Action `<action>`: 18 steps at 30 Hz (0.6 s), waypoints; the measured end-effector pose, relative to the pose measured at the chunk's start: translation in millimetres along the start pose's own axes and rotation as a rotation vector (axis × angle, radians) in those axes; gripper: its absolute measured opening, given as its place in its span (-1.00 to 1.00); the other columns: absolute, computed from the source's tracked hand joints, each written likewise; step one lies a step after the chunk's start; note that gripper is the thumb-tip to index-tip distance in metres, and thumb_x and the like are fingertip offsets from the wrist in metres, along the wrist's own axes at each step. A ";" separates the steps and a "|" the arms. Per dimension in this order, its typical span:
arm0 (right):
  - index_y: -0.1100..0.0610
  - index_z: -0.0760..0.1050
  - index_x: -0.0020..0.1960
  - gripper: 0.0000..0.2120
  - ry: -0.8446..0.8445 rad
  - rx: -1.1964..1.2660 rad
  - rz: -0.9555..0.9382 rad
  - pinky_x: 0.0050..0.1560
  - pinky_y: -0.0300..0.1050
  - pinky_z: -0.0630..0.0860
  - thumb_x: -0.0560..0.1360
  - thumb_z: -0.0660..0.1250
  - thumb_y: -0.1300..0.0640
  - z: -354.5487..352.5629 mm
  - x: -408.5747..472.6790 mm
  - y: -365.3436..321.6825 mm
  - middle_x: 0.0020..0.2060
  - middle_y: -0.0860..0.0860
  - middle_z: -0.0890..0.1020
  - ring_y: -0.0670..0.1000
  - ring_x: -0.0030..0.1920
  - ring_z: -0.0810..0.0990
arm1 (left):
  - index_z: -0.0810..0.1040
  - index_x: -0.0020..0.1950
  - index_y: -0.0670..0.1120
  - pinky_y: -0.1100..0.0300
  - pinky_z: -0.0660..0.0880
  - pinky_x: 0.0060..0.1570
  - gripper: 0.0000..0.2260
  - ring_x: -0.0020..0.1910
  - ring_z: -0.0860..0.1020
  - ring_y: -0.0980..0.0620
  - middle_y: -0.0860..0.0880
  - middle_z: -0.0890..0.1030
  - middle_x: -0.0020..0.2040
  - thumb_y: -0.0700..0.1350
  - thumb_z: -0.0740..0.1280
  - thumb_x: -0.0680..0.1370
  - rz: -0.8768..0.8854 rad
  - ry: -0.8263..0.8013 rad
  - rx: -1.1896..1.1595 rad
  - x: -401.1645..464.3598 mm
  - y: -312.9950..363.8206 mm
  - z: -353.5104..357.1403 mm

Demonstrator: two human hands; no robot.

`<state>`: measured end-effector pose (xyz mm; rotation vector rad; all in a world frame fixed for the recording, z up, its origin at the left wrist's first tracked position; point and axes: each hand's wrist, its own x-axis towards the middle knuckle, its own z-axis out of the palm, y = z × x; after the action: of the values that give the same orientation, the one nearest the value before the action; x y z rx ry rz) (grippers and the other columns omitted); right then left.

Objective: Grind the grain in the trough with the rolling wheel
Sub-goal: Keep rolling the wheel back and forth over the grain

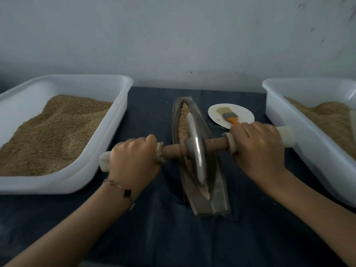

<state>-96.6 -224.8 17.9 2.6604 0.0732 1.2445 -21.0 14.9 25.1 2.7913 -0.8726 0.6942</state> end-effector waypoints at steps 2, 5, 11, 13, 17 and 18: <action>0.19 0.45 -0.24 -0.90 0.011 0.037 0.000 -0.25 -0.11 0.17 0.39 0.36 0.26 -12.0 -10.0 -1.5 -0.39 0.09 0.49 0.13 -0.37 0.44 | 0.24 -0.43 -0.06 0.40 -0.08 -0.39 -0.65 -0.64 0.32 -0.01 -0.01 0.36 -0.58 -0.15 0.46 0.23 0.034 0.026 0.003 -11.5 3.5 -11.8; 0.18 0.46 -0.23 -0.86 0.010 0.056 0.010 -0.26 -0.10 0.22 0.49 0.23 0.17 -21.3 -19.2 -3.1 -0.39 0.08 0.49 0.12 -0.37 0.44 | 0.31 -0.45 -0.10 0.38 -0.07 -0.41 -0.76 -0.64 0.33 -0.01 -0.01 0.37 -0.59 -0.12 0.38 0.25 0.056 0.046 0.006 -18.9 5.5 -18.2; 0.19 0.46 -0.25 -0.88 0.033 0.018 0.002 -0.31 -0.07 0.25 0.46 0.30 0.20 -10.8 -17.4 -1.3 -0.41 0.10 0.48 0.12 -0.39 0.43 | 0.27 -0.45 -0.07 0.40 -0.09 -0.38 -0.66 -0.64 0.30 0.00 -0.01 0.35 -0.59 -0.22 0.46 0.17 0.039 0.059 -0.003 -10.4 3.8 -7.4; 0.18 0.45 -0.27 -0.85 0.050 -0.014 -0.009 -0.33 -0.07 0.25 0.47 0.28 0.19 -1.4 -12.7 2.0 -0.42 0.10 0.47 0.12 -0.40 0.43 | 0.30 -0.47 -0.10 0.40 -0.10 -0.39 -0.66 -0.64 0.30 0.00 -0.01 0.36 -0.59 -0.26 0.49 0.15 0.023 0.060 0.000 -3.5 1.2 -0.1; 0.21 0.44 -0.28 -0.86 0.006 -0.004 0.047 -0.34 -0.07 0.25 0.35 0.41 0.25 26.7 1.1 9.2 -0.43 0.12 0.48 0.14 -0.42 0.44 | 0.31 -0.46 -0.11 0.37 -0.07 -0.41 -0.69 -0.61 0.26 0.03 -0.03 0.37 -0.58 -0.24 0.48 0.22 0.019 0.088 0.022 20.7 -3.8 15.0; 0.22 0.44 -0.28 -0.86 -0.009 0.002 0.064 -0.35 -0.07 0.25 0.33 0.42 0.27 34.4 5.1 11.4 -0.43 0.13 0.48 0.15 -0.42 0.44 | 0.32 -0.46 -0.11 0.36 -0.06 -0.40 -0.69 -0.59 0.24 0.04 -0.04 0.37 -0.58 -0.24 0.48 0.23 0.017 0.094 0.030 28.5 -4.9 18.4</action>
<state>-67.5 -240.9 2.6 2.6897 -0.0119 1.2525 9.7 -0.2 22.1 2.7547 -0.8772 0.8397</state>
